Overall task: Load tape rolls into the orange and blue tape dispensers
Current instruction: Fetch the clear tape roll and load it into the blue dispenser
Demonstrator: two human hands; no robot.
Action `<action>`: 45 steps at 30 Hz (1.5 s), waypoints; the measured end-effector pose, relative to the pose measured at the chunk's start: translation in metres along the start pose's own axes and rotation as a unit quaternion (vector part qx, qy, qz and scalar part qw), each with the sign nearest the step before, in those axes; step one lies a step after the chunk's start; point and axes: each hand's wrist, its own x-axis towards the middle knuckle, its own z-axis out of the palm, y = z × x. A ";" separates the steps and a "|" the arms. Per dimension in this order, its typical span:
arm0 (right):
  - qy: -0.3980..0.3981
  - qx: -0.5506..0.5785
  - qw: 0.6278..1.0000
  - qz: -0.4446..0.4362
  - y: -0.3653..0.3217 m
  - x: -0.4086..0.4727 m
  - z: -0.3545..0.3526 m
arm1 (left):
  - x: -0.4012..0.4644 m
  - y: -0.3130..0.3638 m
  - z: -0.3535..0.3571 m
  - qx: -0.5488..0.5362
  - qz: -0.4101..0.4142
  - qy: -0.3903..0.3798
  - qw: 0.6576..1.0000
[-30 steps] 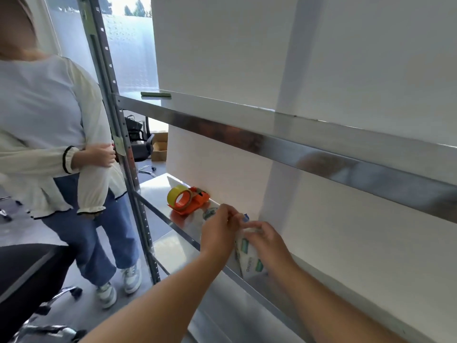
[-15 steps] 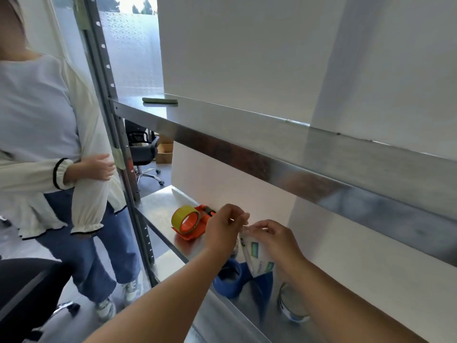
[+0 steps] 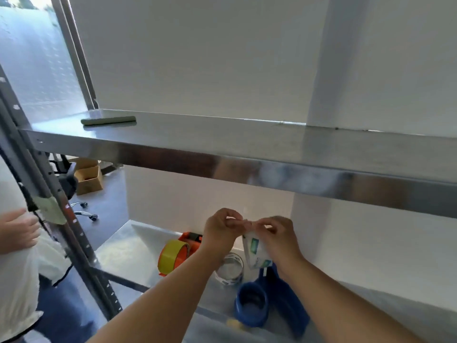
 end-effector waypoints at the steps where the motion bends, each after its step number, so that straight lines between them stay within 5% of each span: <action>1: 0.015 -0.025 0.999 -0.025 -0.002 -0.002 0.005 | 0.004 -0.002 -0.003 0.025 0.012 0.003 1.000; 7: 0.099 -0.001 0.995 0.000 0.002 -0.018 0.024 | 0.002 -0.004 -0.010 0.057 0.060 -0.015 0.996; 12: 0.050 -0.011 0.997 0.066 -0.005 -0.027 0.012 | 0.004 -0.007 -0.012 0.047 0.053 -0.056 0.996; 20: 0.127 -0.054 0.990 0.017 0.005 -0.032 0.000 | -0.001 -0.016 -0.001 -0.050 -0.002 -0.180 0.982; 26: 0.161 -0.072 0.984 0.033 0.019 -0.035 -0.013 | -0.004 -0.041 0.002 0.088 -0.064 -0.202 0.973; 29: 0.161 -0.085 0.982 0.040 0.022 -0.038 -0.023 | -0.007 -0.056 0.007 0.252 -0.103 -0.250 0.929; 32: 0.147 -0.094 0.984 0.041 0.023 -0.044 -0.027 | -0.015 -0.071 0.014 0.443 -0.081 -0.296 0.843; 35: 0.132 -0.107 0.985 0.042 0.027 -0.051 -0.030 | -0.023 -0.079 0.020 0.519 -0.063 -0.287 0.803; 45: 0.121 -0.163 0.978 0.056 0.037 -0.063 -0.049 | -0.026 -0.072 0.031 0.405 -0.097 -0.155 0.896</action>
